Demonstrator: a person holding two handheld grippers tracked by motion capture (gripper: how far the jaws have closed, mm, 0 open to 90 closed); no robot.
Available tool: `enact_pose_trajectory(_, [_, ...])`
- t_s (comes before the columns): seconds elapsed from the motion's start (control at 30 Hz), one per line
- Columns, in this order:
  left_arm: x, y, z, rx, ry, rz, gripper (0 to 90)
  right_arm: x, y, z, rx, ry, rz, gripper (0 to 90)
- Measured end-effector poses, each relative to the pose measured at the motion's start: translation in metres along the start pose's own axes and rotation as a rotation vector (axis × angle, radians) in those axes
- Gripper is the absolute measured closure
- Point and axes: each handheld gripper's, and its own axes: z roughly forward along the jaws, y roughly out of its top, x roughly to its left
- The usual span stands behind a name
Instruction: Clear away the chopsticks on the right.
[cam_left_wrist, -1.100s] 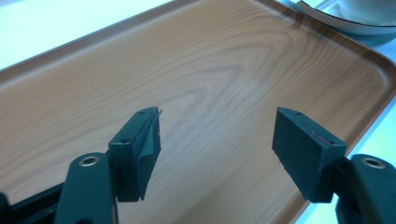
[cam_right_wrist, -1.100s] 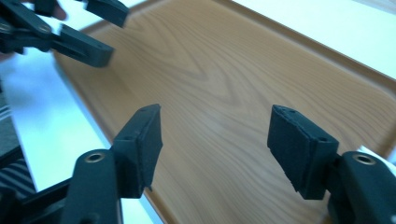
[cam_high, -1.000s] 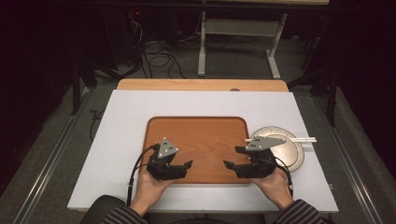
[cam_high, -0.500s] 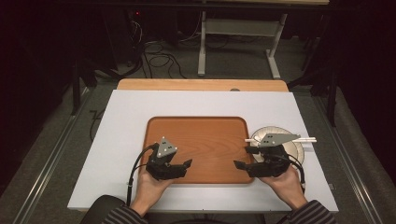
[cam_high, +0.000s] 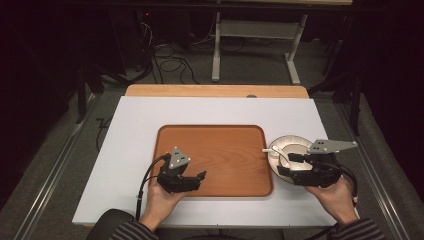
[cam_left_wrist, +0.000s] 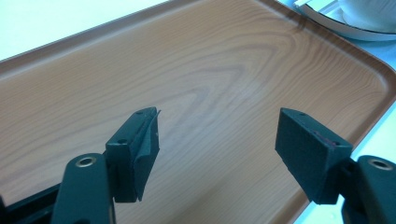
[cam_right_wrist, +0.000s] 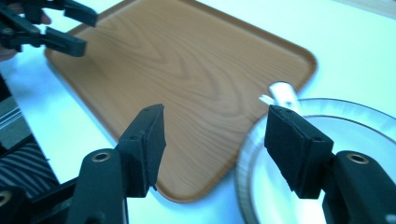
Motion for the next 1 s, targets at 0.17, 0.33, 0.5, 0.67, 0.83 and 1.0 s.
enact_pose_trajectory(0.17, [0.000,0.000,0.001,0.005,-0.004,-0.006,28.6,-0.011,-0.003,-0.010,-0.007,-0.037,0.004,41.4])
enact_pose_trajectory(0.33, [0.002,0.000,0.002,0.010,-0.004,-0.008,27.6,-0.024,-0.003,-0.019,-0.001,-0.079,0.006,46.9])
enact_pose_trajectory(0.5, [0.002,0.001,0.003,0.011,-0.008,-0.013,26.2,-0.041,0.000,-0.028,0.004,-0.139,0.007,53.1])
enact_pose_trajectory(0.67, [0.002,0.001,0.003,0.007,-0.012,-0.020,25.0,-0.063,0.002,-0.030,0.053,-0.202,0.017,56.0])
enact_pose_trajectory(0.83, [0.003,0.002,0.003,0.002,-0.013,-0.033,23.8,-0.085,0.003,-0.021,0.136,-0.269,0.005,59.1])
enact_pose_trajectory(1.0, [0.003,0.002,0.004,0.006,-0.016,-0.028,23.0,-0.102,0.002,-0.010,0.218,-0.311,-0.001,63.3])
